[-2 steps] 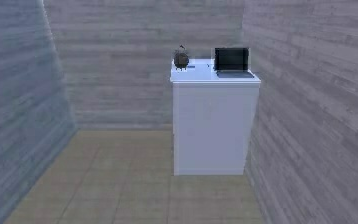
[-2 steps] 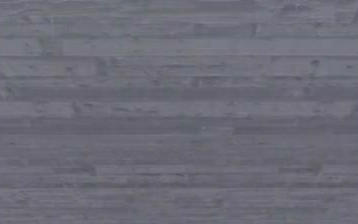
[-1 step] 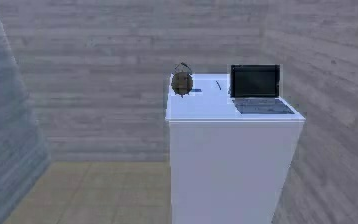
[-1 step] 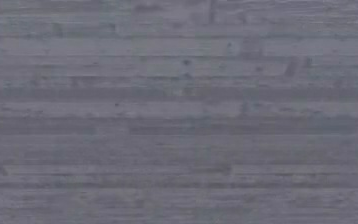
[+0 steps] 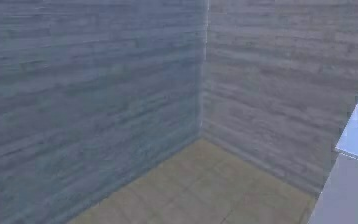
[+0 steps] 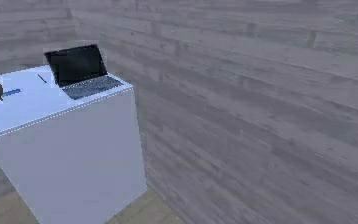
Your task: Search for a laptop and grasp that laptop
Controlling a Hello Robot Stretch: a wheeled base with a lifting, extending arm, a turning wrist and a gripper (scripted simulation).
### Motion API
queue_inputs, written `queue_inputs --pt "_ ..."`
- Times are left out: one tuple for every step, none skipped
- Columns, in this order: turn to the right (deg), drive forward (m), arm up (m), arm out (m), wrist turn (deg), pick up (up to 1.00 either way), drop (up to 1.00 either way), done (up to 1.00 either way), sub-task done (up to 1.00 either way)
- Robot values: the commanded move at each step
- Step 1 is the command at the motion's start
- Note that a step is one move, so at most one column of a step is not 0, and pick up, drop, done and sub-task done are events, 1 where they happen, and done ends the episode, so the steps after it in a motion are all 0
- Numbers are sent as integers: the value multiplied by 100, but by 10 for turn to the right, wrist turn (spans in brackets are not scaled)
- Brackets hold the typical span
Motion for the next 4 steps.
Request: queue_inputs --pt "-210 0 0 0 0 0 0 0 0" --pt "450 0 0 0 0 0 0 0 0" --pt "450 0 0 0 0 0 0 0 0" --pt "0 45 0 0 0 0 0 0 0"
